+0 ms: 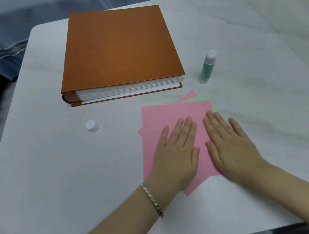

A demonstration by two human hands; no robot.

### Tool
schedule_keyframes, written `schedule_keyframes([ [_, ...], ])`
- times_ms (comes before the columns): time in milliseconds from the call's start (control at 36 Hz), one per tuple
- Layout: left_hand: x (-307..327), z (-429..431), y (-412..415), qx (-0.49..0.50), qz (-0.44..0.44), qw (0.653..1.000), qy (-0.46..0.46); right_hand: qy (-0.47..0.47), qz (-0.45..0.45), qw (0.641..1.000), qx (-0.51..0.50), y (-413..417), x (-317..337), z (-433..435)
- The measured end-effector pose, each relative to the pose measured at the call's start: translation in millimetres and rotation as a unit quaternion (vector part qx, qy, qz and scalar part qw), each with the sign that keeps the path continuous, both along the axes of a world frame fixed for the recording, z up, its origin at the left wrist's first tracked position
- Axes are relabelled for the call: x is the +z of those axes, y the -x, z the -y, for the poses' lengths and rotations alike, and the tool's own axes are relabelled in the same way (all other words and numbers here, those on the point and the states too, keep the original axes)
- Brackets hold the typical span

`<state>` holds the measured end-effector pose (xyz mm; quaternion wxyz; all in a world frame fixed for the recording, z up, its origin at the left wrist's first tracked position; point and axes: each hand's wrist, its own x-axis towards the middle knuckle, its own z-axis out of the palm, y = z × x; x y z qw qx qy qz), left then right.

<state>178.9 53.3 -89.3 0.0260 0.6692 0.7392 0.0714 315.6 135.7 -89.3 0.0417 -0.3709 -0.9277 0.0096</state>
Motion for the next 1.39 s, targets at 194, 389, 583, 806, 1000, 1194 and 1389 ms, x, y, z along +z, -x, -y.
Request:
schedule_keyframes([
  [194, -2, 26, 52, 0.058, -0.026, 0.998, -0.003, 0.015, 0.004, 1.000, 0.002, -2, 3, 0],
  [389, 5, 29, 75, 0.059, -0.022, 0.998, -0.008, 0.109, 0.022, 0.993, 0.041, 1, 13, -12],
  [583, 9, 10, 74, 0.085, 0.018, 0.994, -0.070, 0.284, -0.322, 0.884, -0.185, 39, 48, -74],
  [806, 17, 7, 79, 0.067, 0.028, 0.996, -0.050, 0.315, -0.441, 0.778, -0.317, 81, 35, -114],
  [1000, 33, 1, 79, 0.086, 0.117, 0.989, -0.026, 0.295, -0.494, 0.773, -0.268, 76, 60, -96],
  [1194, 84, -8, 48, 0.136, 0.479, 0.862, -0.092, 0.414, -0.509, 0.741, -0.144, 62, 117, -19],
  [1389, 81, 12, 27, 0.089, 0.529, 0.835, -0.122, 0.445, -0.519, 0.707, -0.181, 57, 118, 17],
])
